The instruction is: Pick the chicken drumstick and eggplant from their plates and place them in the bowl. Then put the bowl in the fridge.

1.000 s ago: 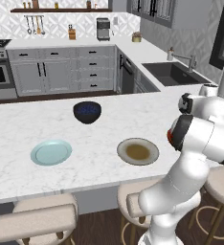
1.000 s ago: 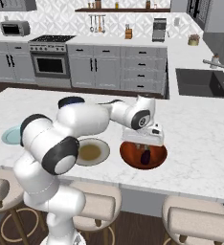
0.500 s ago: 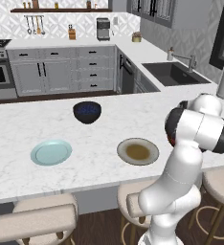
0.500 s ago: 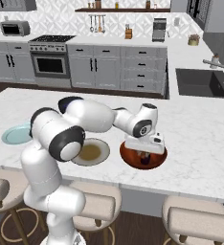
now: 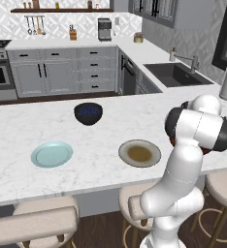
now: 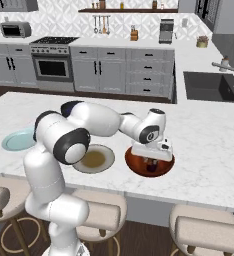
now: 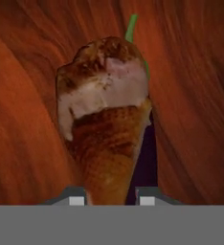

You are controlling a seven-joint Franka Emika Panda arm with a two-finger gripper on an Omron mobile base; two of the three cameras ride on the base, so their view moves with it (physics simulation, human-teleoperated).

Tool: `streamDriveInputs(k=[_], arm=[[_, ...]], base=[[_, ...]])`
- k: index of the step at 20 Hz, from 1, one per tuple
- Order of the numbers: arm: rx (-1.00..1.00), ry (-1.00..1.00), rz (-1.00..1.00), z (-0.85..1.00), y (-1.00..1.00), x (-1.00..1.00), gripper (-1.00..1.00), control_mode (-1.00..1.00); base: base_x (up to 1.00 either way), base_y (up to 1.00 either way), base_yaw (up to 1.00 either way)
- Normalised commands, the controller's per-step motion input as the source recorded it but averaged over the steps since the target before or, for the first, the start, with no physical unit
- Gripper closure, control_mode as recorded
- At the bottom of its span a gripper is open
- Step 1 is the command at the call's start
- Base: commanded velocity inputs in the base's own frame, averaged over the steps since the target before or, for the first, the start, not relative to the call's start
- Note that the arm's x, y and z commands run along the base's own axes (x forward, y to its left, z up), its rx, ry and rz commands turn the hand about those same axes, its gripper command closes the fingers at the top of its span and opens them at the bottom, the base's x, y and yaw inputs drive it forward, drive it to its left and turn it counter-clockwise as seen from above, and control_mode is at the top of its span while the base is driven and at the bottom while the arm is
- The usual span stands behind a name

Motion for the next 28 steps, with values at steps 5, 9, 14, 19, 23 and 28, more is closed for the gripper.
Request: streamDriveInputs(k=[5,9,14,19,23,28], arm=[[0.00,-0.06,0.00,0.00,0.04,-0.27,-1.00,-1.00],[-0.03,-0.20,0.00,0.13,0.15,-0.47,-1.00,-1.00],[-0.01,-0.11,-0.05,0.19,0.13,-0.11,-1.00,-1.00],[0.04,0.06,-0.24,0.07,-0.49,0.00,-1.00,-1.00],[0.05,0.10,-0.29,0.28,-0.52,0.00,-1.00,-1.00],[0.13,0.08,-0.19,0.02,-0.39,0.00,-1.00,-1.00]], base=[[0.00,0.00,0.00],[0.00,0.00,0.00],[0.00,0.00,0.00],[0.00,0.00,0.00],[0.00,0.00,0.00],[0.00,0.00,0.00]])
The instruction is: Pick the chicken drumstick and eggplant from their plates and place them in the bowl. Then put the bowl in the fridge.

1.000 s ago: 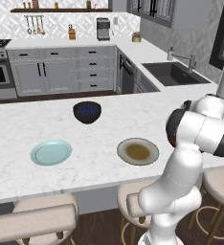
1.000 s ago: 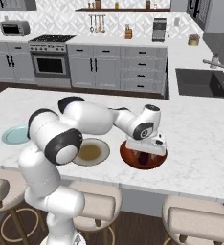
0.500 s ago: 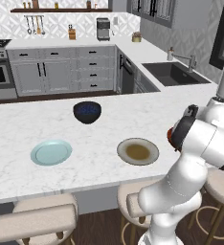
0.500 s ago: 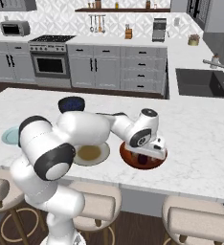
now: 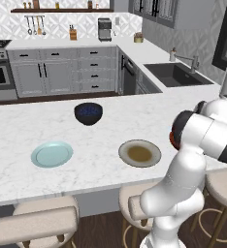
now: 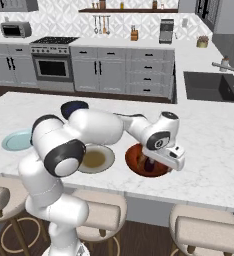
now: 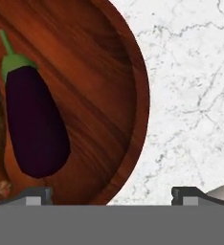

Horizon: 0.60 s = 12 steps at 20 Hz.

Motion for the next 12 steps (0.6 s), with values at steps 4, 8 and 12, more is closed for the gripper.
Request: streamDriveInputs(k=[4,8,12], arm=[[0.10,0.00,-0.09,-0.57,0.04,-0.01,-1.00,-1.00],[0.02,-0.01,-0.07,-0.27,0.20,0.01,-1.00,-1.00],[0.00,0.00,-0.01,-0.01,0.04,0.06,-1.00,-1.00]], base=[[0.00,0.00,0.00],[0.00,0.00,0.00],[0.00,0.00,0.00]])
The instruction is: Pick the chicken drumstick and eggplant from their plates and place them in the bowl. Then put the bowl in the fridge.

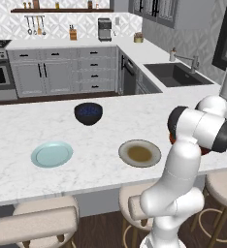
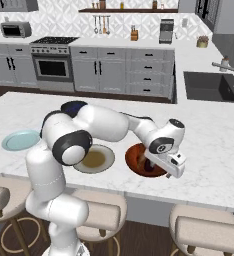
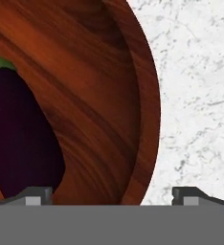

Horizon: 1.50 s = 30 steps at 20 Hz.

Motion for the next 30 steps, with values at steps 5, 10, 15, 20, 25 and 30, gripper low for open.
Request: streamDriveInputs(k=[5,10,15,20,25,30], arm=[[0.00,-0.11,0.00,-0.22,0.02,0.00,-1.00,-1.00],[0.00,-0.19,0.00,-0.17,0.00,0.00,-1.00,-1.00],[0.00,-0.12,0.00,-0.13,0.00,0.03,-1.00,-1.00],[0.00,-0.05,0.00,0.10,-0.05,0.00,-1.00,-1.00],[0.00,0.00,0.00,0.00,-0.02,0.06,-1.00,-1.00],[0.00,0.00,0.00,-0.05,0.00,0.04,-1.00,-1.00]], base=[[0.00,0.00,0.00],[0.00,0.00,0.00],[0.00,0.00,0.00],[0.00,0.00,0.00],[0.00,0.00,0.00],[0.00,0.00,0.00]])
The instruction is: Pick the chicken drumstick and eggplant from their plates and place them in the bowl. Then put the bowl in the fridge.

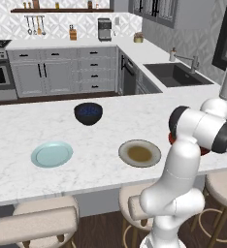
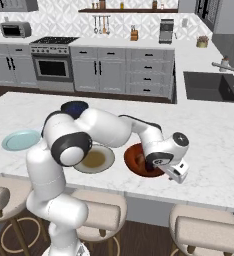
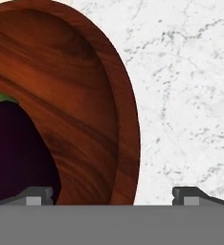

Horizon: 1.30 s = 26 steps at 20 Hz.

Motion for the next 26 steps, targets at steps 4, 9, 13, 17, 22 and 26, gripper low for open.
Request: streamDriveInputs(k=[4,9,13,17,22,26], arm=[[0.00,0.00,0.00,-0.18,0.00,0.01,-1.00,-1.00],[0.00,0.00,0.00,-0.19,0.01,0.01,1.00,-1.00],[0.01,0.00,0.00,0.03,-0.01,0.00,1.00,-1.00],[0.03,0.00,0.00,0.53,0.00,-0.01,1.00,-1.00],[0.06,0.00,-0.02,0.98,0.05,-0.25,1.00,-1.00],[0.05,0.00,-0.06,1.00,0.16,-0.42,1.00,-1.00]], base=[[0.00,0.00,0.00],[0.00,0.00,0.00],[0.00,0.00,0.00],[0.00,0.00,0.00],[0.00,0.00,0.00],[0.00,0.00,0.00]])
